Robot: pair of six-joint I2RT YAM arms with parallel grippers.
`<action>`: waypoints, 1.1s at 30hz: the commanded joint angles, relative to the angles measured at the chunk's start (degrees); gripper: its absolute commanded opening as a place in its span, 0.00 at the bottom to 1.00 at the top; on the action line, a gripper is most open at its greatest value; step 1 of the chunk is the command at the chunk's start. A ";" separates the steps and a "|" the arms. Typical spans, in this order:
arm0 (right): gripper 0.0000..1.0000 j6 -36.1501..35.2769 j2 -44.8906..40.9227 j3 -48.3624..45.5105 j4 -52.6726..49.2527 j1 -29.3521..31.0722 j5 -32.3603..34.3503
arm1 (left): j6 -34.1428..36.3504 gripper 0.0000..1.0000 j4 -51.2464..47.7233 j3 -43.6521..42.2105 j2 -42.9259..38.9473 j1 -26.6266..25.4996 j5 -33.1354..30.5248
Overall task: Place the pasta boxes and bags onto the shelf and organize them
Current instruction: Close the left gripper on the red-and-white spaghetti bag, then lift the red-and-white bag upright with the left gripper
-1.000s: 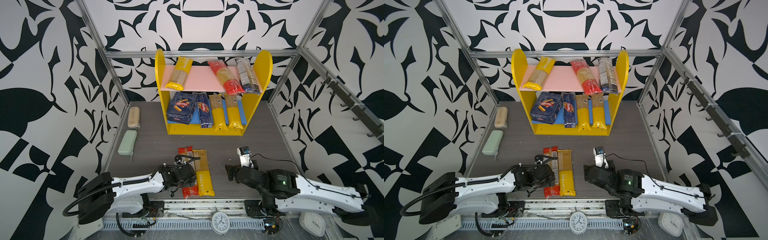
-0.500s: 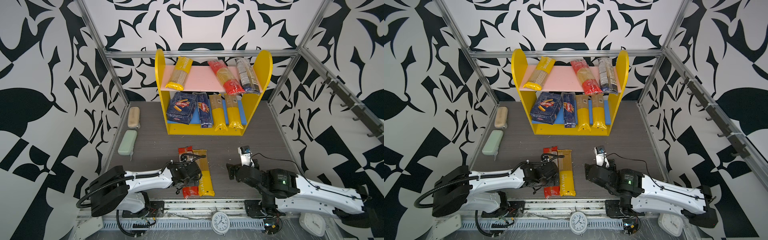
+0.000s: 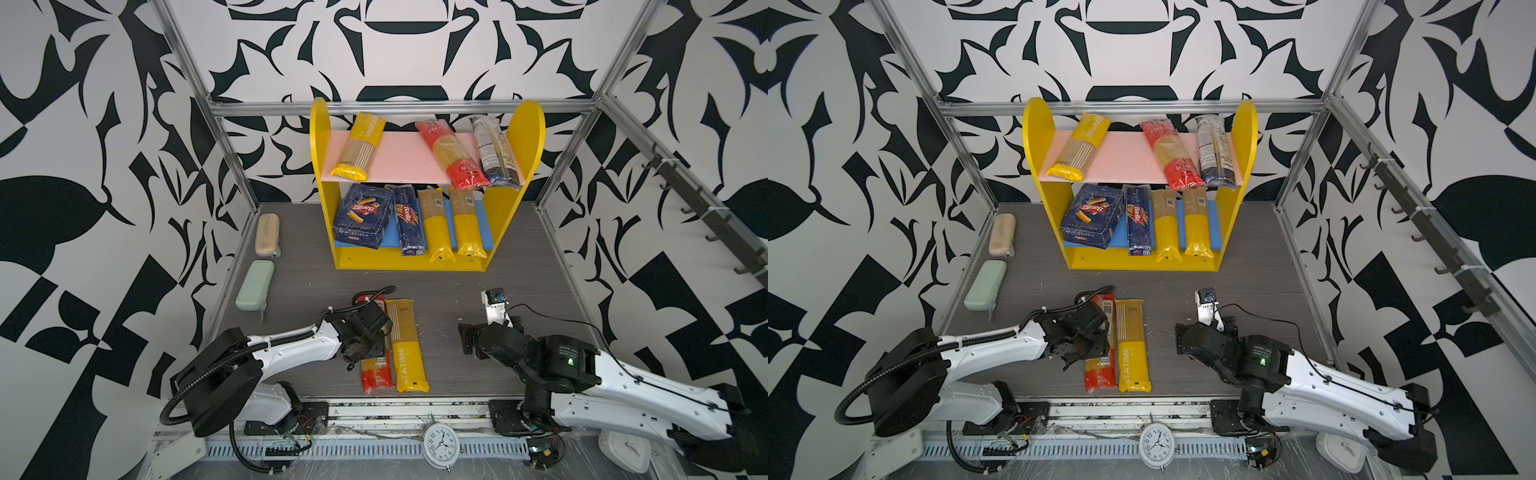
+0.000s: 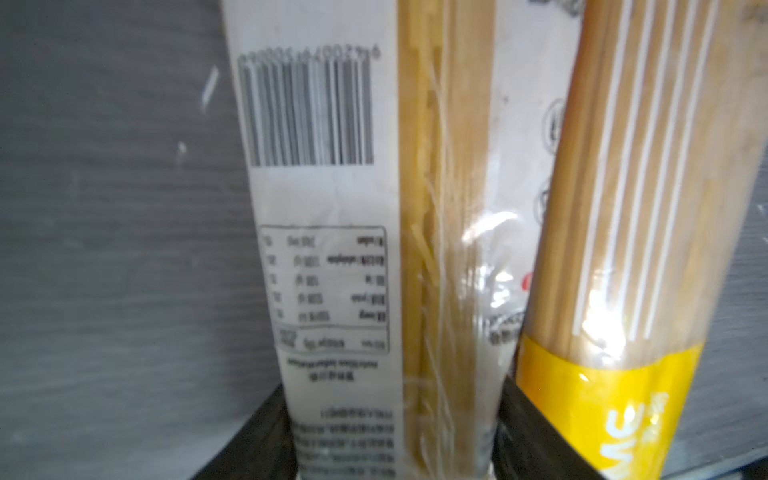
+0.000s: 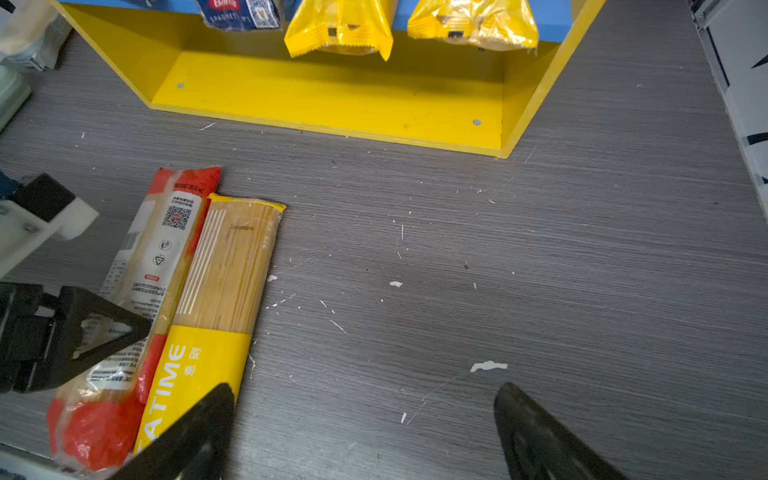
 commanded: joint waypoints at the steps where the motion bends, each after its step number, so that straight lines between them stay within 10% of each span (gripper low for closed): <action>1: 1.00 -2.23 0.47 0.24 1.81 -1.76 -1.41 | 3.27 0.64 -2.19 -0.81 1.40 2.17 -0.75; 9: 1.00 -5.23 2.82 0.68 4.55 -6.69 -5.72 | 9.72 0.47 -3.31 1.80 3.06 7.77 -0.96; 17: 1.00 -6.20 3.25 0.91 4.65 -8.30 -6.62 | 11.58 0.91 -9.63 4.80 -0.41 9.75 -2.25; 33: 1.00 -5.60 0.68 -0.58 4.72 -9.08 -9.70 | -6.40 0.99 -7.00 -3.96 -13.35 -4.11 -9.48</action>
